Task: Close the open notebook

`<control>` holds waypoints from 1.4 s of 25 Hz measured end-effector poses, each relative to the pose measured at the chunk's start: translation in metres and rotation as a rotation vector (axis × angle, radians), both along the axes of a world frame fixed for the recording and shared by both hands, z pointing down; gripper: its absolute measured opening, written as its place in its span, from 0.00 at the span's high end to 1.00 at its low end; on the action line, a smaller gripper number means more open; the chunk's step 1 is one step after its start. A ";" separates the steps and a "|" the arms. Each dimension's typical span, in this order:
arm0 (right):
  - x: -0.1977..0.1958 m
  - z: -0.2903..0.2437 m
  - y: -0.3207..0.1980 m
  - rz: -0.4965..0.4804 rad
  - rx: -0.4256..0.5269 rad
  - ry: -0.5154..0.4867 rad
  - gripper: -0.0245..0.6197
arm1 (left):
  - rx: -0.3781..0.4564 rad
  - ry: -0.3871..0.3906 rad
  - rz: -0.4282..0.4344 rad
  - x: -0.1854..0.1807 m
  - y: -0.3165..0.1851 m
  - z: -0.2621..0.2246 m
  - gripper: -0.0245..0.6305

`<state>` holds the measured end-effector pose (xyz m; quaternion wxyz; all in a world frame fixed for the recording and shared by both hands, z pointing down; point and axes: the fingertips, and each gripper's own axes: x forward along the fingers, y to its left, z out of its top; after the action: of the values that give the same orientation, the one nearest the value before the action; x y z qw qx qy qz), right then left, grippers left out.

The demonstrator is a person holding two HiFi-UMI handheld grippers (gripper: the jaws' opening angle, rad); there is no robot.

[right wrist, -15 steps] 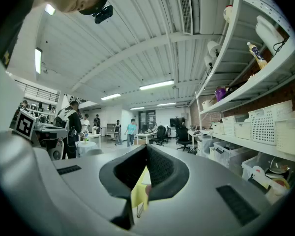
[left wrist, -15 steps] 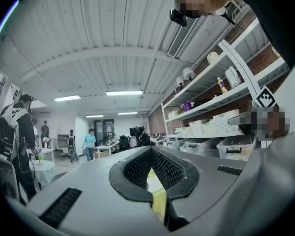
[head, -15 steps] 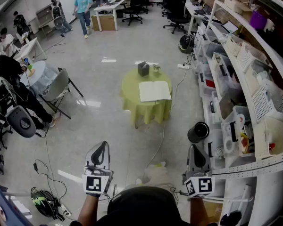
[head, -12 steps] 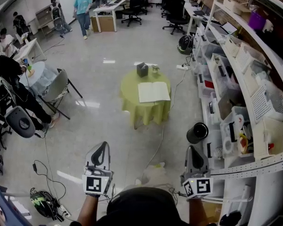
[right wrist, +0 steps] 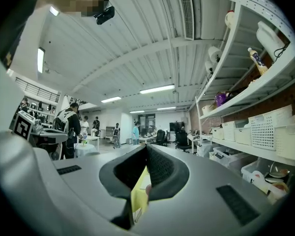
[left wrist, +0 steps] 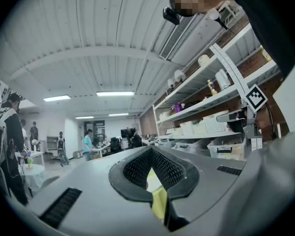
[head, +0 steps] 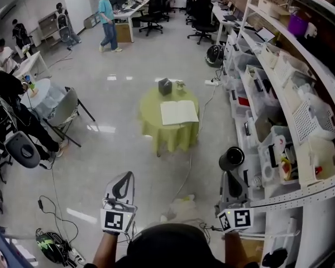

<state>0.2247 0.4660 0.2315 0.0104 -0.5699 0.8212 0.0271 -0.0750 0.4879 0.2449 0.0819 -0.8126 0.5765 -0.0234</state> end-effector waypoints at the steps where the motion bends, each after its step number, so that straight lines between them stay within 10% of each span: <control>1: 0.001 0.000 0.000 0.004 0.002 -0.014 0.96 | 0.000 0.002 0.007 0.000 -0.001 0.000 0.94; 35: -0.039 -0.015 -0.001 -0.115 0.013 -0.002 0.72 | 0.004 0.013 0.030 -0.012 0.000 0.005 0.94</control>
<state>0.1860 0.4653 0.2165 0.0166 -0.5216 0.8525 0.0312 -0.0872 0.4881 0.2503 0.0799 -0.8211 0.5649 -0.0158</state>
